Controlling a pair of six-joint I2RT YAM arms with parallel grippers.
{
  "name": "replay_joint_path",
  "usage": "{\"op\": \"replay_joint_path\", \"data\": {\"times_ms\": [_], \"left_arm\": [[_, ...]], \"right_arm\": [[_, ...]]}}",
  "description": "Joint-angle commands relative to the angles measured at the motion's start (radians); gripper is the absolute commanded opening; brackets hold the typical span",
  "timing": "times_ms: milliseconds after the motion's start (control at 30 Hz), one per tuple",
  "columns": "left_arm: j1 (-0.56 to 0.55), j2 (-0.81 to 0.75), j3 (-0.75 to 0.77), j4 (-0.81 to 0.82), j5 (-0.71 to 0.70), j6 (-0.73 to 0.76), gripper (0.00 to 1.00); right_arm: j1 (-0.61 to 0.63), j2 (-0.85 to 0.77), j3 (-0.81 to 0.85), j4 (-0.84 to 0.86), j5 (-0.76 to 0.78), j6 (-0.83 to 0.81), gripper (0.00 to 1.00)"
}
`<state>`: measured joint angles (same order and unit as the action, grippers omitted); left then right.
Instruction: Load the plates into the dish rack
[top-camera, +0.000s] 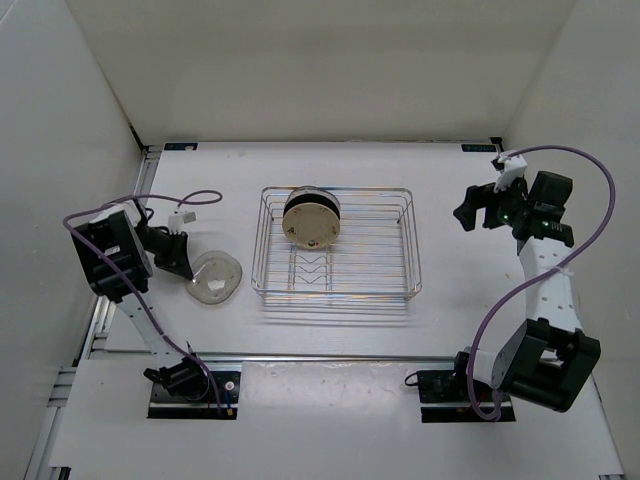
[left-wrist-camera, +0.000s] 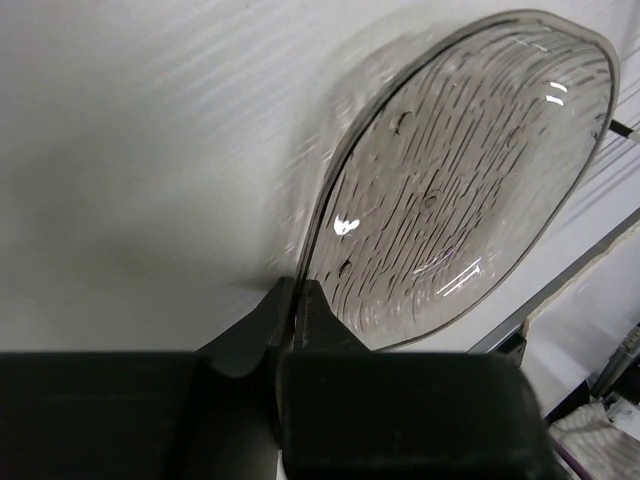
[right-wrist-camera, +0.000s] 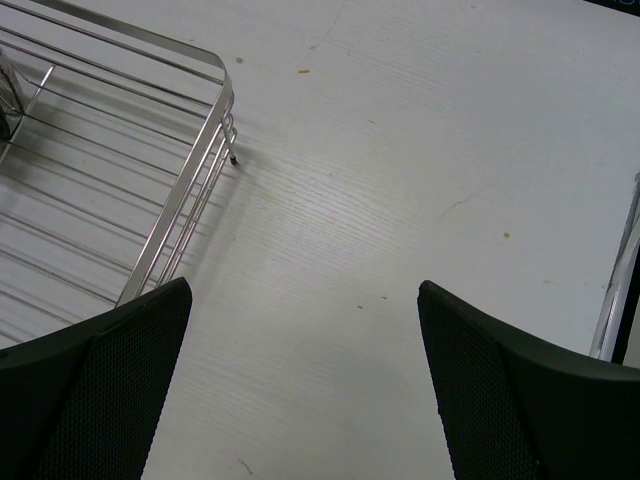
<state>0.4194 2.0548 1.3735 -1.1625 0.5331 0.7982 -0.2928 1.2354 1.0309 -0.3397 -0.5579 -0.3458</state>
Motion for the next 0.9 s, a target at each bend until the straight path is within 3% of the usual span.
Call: {"op": "replay_joint_path", "data": {"times_ms": [0, 233, 367, 500, 700, 867], "left_arm": [[-0.007, -0.1, -0.053, 0.119, -0.073, 0.004, 0.1], [0.037, -0.28, -0.12, 0.234, -0.071, -0.057, 0.1], [0.047, -0.384, -0.044, 0.234, -0.038, -0.08, 0.1], [0.038, -0.478, 0.135, 0.224, -0.028, -0.12, 0.1], [-0.145, -0.524, 0.395, 0.219, -0.21, -0.073, 0.1], [-0.378, -0.564, 0.425, 0.301, -0.453, 0.057, 0.1]], "right_arm": [[-0.006, -0.028, -0.017, 0.033, -0.039, 0.011, 0.97], [-0.016, -0.037, -0.017, 0.033, -0.059, 0.011, 0.97], [-0.016, -0.037, -0.017, 0.033, -0.059, 0.011, 0.97], [-0.016, -0.037, -0.026, 0.033, -0.059, 0.002, 0.97], [-0.006, -0.028, -0.046, 0.024, -0.025, -0.018, 0.95], [-0.006, -0.037, -0.066, 0.024, -0.025, -0.027, 0.95]]}}
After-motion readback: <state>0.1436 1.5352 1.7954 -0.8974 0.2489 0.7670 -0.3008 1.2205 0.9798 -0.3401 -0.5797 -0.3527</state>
